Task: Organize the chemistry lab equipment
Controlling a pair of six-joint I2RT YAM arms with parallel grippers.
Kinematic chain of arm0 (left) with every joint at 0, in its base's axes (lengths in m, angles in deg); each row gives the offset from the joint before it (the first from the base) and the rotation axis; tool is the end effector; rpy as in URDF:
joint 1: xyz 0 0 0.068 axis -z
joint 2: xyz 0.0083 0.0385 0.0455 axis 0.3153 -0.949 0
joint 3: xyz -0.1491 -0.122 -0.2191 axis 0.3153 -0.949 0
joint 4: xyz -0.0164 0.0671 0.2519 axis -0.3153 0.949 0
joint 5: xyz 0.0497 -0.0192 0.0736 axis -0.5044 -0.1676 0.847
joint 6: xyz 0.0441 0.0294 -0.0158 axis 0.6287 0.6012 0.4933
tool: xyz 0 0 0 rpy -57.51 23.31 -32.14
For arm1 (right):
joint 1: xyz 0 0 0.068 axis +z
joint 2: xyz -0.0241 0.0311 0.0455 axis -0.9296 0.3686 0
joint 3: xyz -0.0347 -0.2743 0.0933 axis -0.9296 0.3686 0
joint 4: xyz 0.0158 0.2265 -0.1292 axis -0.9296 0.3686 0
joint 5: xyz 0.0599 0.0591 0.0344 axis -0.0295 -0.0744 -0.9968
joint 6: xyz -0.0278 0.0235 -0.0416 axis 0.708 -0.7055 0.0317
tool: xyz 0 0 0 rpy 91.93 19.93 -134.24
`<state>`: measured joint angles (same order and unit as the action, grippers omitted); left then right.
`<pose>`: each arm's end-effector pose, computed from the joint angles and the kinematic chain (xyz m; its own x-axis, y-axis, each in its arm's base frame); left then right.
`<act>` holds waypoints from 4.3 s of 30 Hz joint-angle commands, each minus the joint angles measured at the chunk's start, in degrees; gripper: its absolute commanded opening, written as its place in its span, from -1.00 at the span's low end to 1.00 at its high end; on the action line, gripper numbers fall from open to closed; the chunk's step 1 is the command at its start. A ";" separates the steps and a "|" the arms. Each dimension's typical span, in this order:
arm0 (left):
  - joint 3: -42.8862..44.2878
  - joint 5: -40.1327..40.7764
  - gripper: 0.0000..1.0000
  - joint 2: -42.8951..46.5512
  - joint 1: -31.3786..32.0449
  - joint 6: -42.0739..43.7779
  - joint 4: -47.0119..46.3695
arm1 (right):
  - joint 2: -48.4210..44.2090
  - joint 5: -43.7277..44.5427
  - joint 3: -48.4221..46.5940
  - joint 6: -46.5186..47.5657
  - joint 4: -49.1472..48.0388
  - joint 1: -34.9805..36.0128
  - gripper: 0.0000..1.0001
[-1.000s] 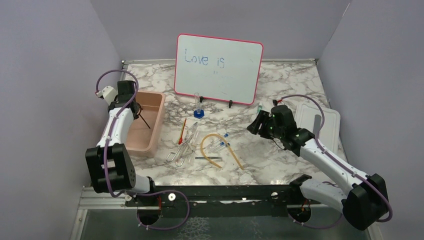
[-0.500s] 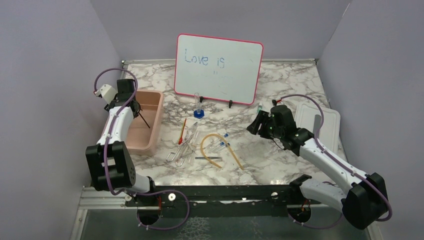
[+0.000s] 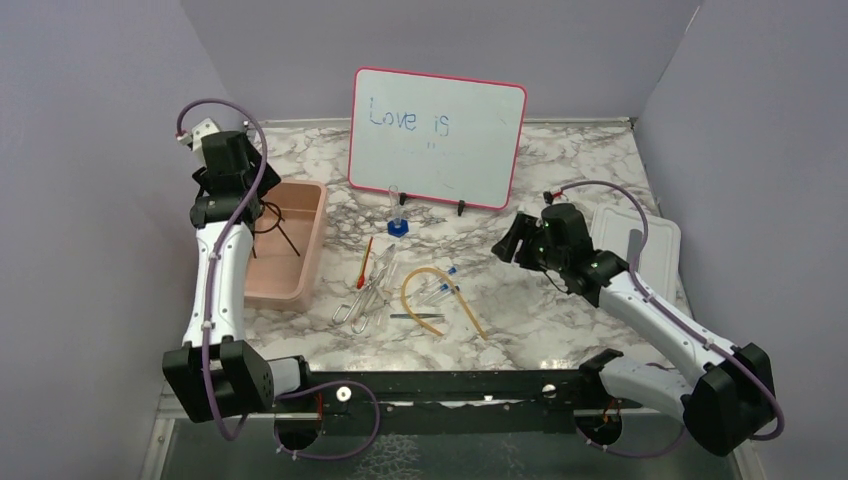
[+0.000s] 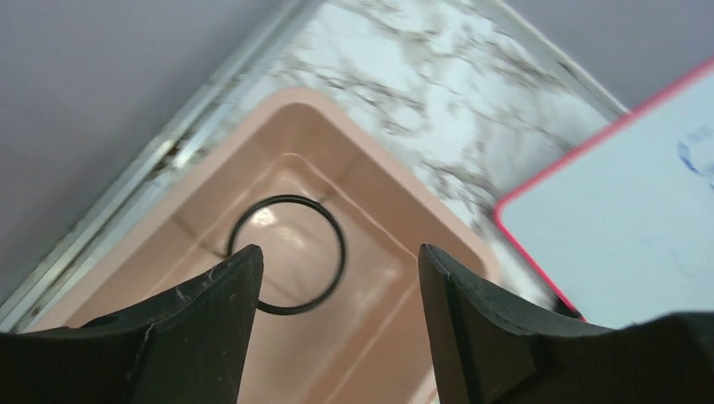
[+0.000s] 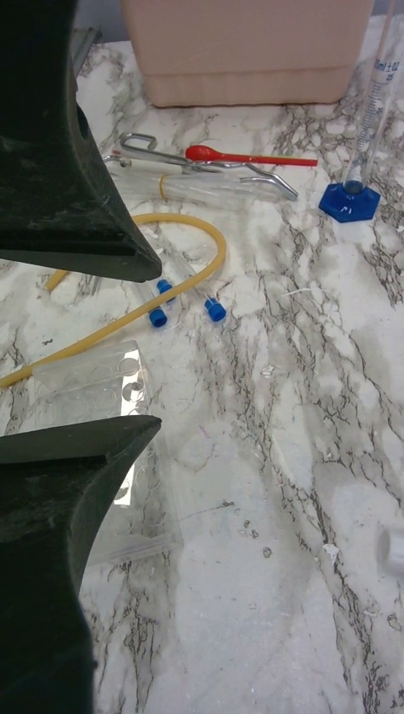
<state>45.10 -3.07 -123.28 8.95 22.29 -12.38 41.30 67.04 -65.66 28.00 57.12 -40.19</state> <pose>0.2687 0.0570 0.3695 -0.2917 -0.4916 -0.8205 -0.6247 0.7475 -0.2258 0.1936 0.1034 0.2641 -0.7092 0.3160 -0.6302 -0.0412 0.8738 0.4846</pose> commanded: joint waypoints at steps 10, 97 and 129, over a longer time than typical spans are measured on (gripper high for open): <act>-5.25 -40.05 0.64 5.42 17.62 16.97 -6.96 | 7.28 -6.24 -4.21 6.58 -2.92 0.12 0.41; -3.48 -60.58 -0.49 2.23 35.53 0.08 -20.33 | 17.48 -45.98 -10.16 8.07 -37.01 7.74 0.28; -17.17 -58.06 -0.51 5.41 36.41 -14.94 -46.39 | 17.45 -41.52 -5.80 -10.06 -57.65 7.73 -0.58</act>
<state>28.33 -61.24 -118.76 44.81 7.01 -54.72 58.11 27.31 -70.30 19.06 3.59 -32.47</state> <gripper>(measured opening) 0.302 0.285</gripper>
